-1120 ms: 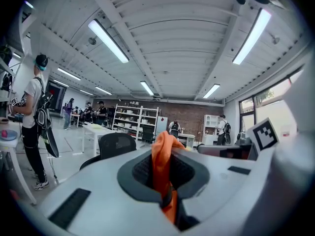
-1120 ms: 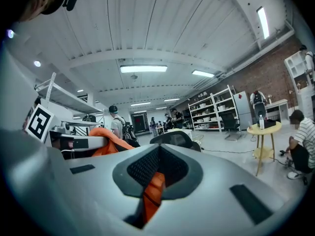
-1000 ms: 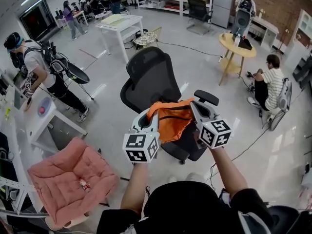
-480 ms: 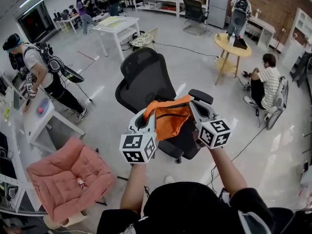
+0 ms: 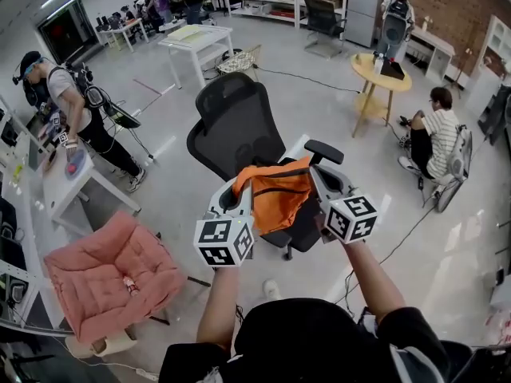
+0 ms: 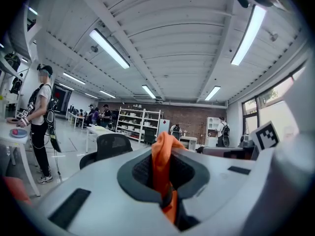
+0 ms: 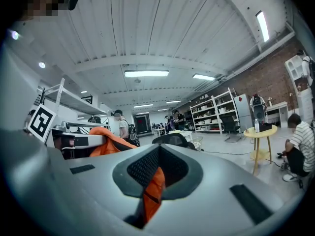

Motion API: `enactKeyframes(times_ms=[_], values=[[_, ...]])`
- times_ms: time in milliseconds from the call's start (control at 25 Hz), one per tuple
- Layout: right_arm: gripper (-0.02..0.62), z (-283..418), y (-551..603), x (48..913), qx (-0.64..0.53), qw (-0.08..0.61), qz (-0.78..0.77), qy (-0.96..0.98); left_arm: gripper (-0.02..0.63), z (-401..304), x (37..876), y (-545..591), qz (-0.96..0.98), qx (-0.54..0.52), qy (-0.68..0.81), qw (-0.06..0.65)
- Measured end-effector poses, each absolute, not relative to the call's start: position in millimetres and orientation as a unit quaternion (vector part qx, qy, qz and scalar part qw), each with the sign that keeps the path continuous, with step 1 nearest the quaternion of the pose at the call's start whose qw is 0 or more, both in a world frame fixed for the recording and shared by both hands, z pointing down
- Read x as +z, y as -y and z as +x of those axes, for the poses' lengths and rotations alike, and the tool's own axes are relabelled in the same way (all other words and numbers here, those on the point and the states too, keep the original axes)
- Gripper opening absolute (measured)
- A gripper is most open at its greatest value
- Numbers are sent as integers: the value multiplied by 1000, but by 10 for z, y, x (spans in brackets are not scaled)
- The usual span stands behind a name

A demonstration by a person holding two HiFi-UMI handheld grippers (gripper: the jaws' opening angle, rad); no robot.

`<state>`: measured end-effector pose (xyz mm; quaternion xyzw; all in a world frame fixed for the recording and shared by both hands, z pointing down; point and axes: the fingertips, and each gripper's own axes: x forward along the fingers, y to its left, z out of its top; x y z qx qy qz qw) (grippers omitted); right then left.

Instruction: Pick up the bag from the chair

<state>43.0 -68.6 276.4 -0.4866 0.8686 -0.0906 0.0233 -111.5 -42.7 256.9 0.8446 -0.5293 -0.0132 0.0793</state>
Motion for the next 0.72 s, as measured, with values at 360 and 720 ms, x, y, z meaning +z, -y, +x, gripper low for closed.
enactKeyframes(times_ms=[360, 720], values=[[2, 603, 140, 2808, -95, 23, -468, -878, 20, -883, 2616, -165, 837, -16, 539, 90], [2, 642, -220, 2817, -88, 21, -448, -889, 20, -777, 2582, -556, 830, -18, 551, 82]])
